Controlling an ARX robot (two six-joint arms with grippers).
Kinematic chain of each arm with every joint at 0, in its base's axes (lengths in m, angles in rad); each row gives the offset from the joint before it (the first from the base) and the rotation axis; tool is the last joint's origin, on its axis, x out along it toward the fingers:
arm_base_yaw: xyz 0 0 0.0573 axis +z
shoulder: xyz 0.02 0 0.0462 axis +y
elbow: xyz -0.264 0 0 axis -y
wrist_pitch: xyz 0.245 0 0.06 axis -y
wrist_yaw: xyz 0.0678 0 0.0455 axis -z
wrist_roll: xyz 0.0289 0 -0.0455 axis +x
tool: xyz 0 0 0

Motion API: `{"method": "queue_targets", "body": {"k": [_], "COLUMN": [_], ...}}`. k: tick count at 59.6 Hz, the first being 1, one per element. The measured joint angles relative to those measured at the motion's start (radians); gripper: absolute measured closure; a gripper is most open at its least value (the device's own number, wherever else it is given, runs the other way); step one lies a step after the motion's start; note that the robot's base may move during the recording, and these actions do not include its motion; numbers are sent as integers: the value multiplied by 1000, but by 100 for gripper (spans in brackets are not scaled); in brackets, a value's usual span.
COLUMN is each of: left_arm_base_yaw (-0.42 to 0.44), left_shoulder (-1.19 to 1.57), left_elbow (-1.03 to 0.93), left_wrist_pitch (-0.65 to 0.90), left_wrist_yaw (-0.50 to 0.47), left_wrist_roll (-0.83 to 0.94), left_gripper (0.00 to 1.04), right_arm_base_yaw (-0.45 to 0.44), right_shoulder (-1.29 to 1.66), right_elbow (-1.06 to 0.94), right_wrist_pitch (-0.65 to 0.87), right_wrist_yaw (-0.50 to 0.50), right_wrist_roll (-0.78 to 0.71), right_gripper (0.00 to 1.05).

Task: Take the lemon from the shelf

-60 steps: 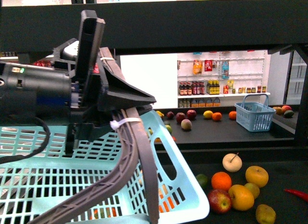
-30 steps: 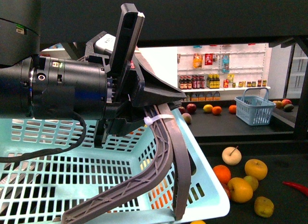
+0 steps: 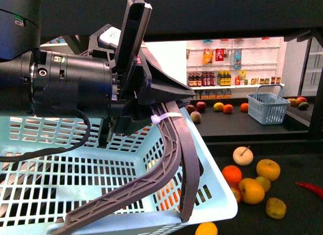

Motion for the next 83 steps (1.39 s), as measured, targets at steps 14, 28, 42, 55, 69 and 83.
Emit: {"method": "queue_targets", "body": {"k": [14, 28, 42, 55, 69, 83], "left_arm_base_yaw": [-1, -1, 0, 0, 0, 0], "left_shoulder": [2, 2, 2, 2, 2, 2], "left_elbow": [0, 0, 0, 0, 0, 0], "left_wrist_pitch": [0, 0, 0, 0, 0, 0], "left_wrist_yaw": [2, 0, 1, 0, 0, 0], "left_wrist_roll": [1, 2, 2, 2, 2, 2], "left_gripper": [95, 95, 95, 95, 95, 95], "right_arm_base_yaw": [18, 114, 198, 248, 285, 305], "right_shoulder": [368, 574, 746, 881, 980, 1042], "right_elbow": [190, 333, 446, 566, 676, 752], "right_wrist_pitch": [-61, -100, -162, -77, -66, -95], "right_wrist_yaw": [-196, -282, -276, -250, -232, -217], "right_wrist_roll": [-269, -575, -779, -801, -797, -797], "right_gripper": [2, 2, 2, 2, 2, 2]}}
